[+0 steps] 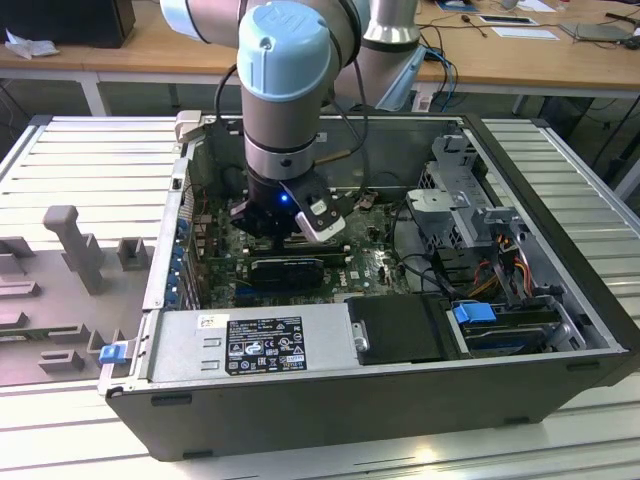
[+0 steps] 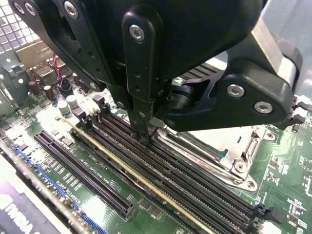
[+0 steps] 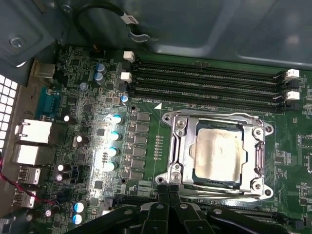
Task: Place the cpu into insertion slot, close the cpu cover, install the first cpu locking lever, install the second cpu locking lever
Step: 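Install the second cpu locking lever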
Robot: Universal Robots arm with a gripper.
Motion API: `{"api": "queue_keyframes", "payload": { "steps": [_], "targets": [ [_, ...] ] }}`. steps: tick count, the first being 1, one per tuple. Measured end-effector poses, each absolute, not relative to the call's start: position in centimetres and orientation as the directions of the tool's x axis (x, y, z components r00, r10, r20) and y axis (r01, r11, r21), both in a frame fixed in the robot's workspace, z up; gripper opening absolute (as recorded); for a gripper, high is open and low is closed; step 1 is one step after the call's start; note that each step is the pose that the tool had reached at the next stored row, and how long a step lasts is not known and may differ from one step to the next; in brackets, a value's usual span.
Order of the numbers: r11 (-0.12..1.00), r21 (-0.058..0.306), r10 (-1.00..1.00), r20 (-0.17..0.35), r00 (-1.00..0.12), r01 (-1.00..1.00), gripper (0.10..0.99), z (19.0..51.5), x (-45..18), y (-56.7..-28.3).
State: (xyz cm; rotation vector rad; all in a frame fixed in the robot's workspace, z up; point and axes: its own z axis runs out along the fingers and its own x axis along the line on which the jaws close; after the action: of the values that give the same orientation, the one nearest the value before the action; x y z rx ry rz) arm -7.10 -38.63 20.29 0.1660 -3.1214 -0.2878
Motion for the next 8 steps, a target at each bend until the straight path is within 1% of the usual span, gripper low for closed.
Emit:
{"api": "queue_keyframes", "payload": {
  "steps": [8],
  "targets": [
    [0.970,0.220,-0.107,-0.016,-0.994,-0.108,0.106,19.85,-7.46,-38.63]
  ]
}}
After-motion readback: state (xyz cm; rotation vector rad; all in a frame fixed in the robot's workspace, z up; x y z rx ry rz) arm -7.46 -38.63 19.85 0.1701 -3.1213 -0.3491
